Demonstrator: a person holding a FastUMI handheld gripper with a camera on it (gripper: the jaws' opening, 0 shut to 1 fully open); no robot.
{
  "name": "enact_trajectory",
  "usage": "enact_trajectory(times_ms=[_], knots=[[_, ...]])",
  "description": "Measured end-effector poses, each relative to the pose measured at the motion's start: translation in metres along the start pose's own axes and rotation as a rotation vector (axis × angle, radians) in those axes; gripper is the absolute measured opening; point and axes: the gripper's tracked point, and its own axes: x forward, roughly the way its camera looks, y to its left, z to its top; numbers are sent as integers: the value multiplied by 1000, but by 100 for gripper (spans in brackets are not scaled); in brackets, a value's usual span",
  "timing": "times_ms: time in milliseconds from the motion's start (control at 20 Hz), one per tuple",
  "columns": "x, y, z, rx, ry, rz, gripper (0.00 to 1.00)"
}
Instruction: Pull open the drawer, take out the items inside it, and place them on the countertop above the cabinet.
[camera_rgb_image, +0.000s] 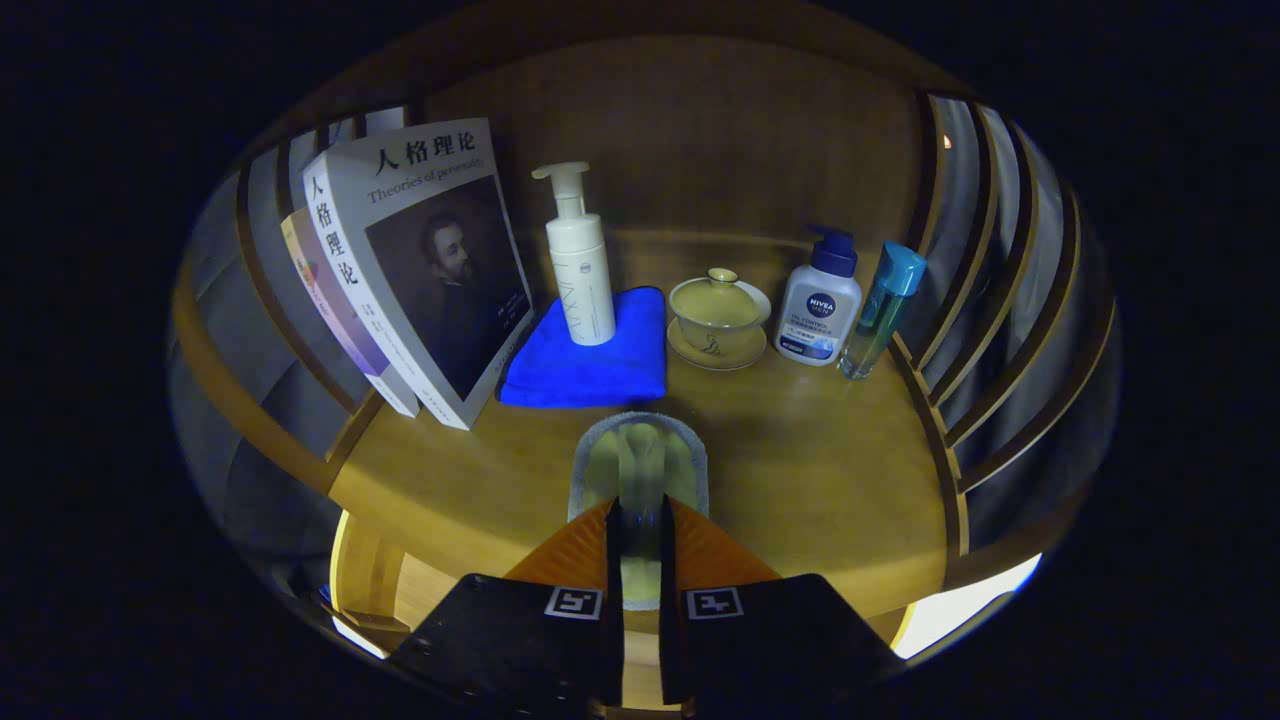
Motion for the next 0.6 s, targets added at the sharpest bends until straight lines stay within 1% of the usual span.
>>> enact_trajectory(times_ms=[50, 100, 200, 350, 400, 450, 500, 600], knots=[[2, 1, 3, 11, -9, 2, 16], [3, 0, 2, 19, -14, 3, 20], [7, 0, -1, 19, -36, 0, 24], [-3, 3, -5, -48, -113, -8, 69], [-7, 3, -5, -77, -161, -25, 84], [-22, 6, -2, -104, -216, -42, 98], [-33, 8, -2, -121, -277, -52, 98], [-60, 18, -2, -104, -398, -46, 98]])
